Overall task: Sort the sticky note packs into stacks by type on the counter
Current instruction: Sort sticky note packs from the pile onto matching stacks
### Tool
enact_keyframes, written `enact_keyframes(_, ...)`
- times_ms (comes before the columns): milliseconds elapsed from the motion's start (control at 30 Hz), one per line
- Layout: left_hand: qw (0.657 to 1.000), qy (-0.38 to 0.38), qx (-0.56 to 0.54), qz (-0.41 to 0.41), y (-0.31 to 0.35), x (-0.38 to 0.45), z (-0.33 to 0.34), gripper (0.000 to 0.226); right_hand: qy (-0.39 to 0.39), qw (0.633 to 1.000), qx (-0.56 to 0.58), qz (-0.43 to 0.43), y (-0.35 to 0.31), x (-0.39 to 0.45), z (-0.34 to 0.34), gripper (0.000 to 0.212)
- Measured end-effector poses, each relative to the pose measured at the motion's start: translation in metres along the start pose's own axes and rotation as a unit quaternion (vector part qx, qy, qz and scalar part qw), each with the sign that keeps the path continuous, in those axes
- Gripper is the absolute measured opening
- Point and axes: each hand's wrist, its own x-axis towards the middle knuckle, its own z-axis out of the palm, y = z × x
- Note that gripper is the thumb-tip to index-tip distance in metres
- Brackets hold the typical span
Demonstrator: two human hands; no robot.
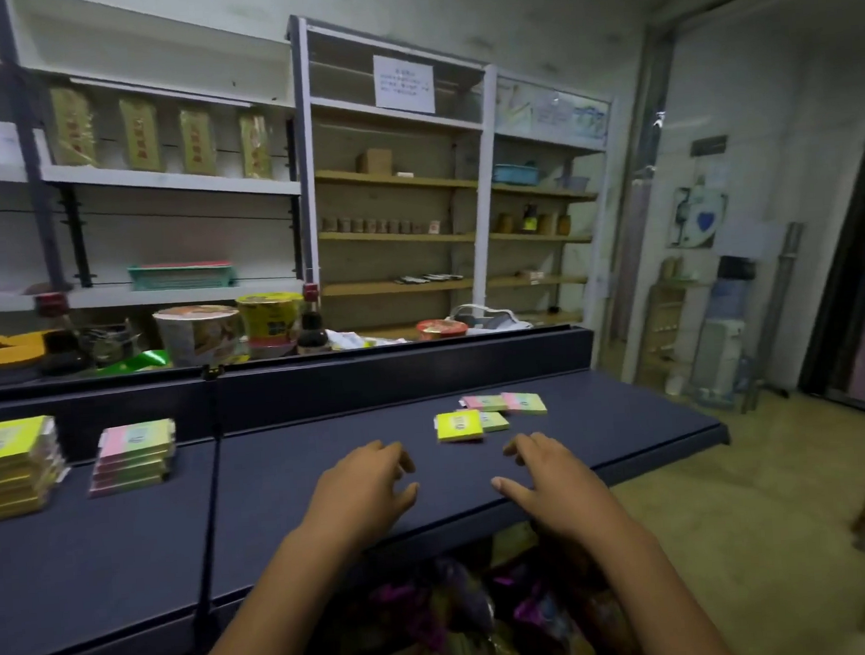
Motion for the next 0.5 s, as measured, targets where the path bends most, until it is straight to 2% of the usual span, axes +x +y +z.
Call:
enact_keyframes(233,1.0,0.005,-0.02,0.022,0.048,0.018,0.015,0.03,0.024,0.999,0.002,0.026,0.05,-0.013,-0.029,0.046)
enact_keyframes(500,0.999,0.007,-0.039,0.005,0.04,0.045,0.032,0.028,0.02,1.0,0.006,0.011,0.062,0.014,-0.021,0.046)
